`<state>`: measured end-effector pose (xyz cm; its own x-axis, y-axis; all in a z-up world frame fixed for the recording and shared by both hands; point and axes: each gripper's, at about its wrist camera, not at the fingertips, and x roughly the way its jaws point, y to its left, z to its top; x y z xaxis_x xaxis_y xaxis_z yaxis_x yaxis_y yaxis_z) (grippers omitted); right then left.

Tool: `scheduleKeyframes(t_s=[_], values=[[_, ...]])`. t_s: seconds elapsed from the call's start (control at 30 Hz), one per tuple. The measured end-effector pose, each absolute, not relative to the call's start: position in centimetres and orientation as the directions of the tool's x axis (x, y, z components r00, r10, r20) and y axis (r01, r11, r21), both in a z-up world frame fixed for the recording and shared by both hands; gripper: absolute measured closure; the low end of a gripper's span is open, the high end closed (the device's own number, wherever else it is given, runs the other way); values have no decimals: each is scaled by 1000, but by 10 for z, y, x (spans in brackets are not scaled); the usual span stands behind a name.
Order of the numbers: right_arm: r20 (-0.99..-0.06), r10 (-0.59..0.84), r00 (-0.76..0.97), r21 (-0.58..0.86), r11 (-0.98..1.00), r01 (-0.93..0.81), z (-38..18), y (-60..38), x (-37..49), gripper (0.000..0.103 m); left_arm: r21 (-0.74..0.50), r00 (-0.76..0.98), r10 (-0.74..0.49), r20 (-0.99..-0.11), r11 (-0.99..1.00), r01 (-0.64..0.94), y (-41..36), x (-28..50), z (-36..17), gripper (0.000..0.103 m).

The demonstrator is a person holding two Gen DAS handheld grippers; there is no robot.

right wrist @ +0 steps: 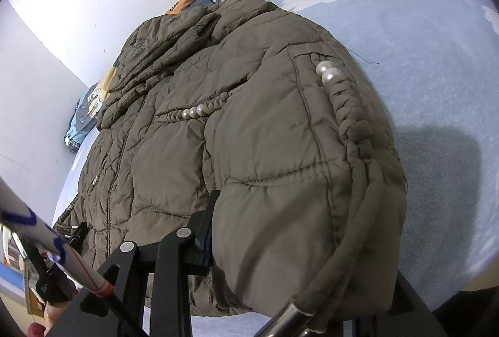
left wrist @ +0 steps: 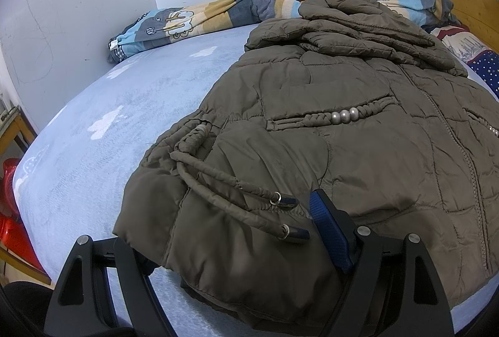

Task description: Fold large clothes

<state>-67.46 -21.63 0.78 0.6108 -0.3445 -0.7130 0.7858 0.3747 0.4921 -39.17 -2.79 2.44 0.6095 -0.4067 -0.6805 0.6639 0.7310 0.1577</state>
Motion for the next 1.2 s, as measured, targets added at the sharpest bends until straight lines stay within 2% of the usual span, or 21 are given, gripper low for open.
scheduleKeyframes(t_s=[0.4, 0.53, 0.67, 0.83, 1.2], values=[[-722, -341, 602, 481, 378, 791, 8, -216, -673, 66, 169, 615, -410, -674, 725, 668, -27, -393, 25, 25], [-726, -357, 588, 453, 394, 799, 10, -214, -671, 66, 186, 622, -422, -659, 710, 679, -28, -398, 26, 37], [-723, -370, 584, 433, 415, 800, 15, -212, -670, 74, 188, 620, -450, -643, 691, 698, -27, -403, 30, 56], [-693, -400, 600, 436, 431, 790, 27, -210, -673, 80, 170, 615, -495, -613, 677, 716, -20, -410, 41, 72], [-624, -471, 624, 447, 440, 779, 60, -200, -695, 82, 171, 595, -572, -564, 624, 762, -5, -434, 69, 75]])
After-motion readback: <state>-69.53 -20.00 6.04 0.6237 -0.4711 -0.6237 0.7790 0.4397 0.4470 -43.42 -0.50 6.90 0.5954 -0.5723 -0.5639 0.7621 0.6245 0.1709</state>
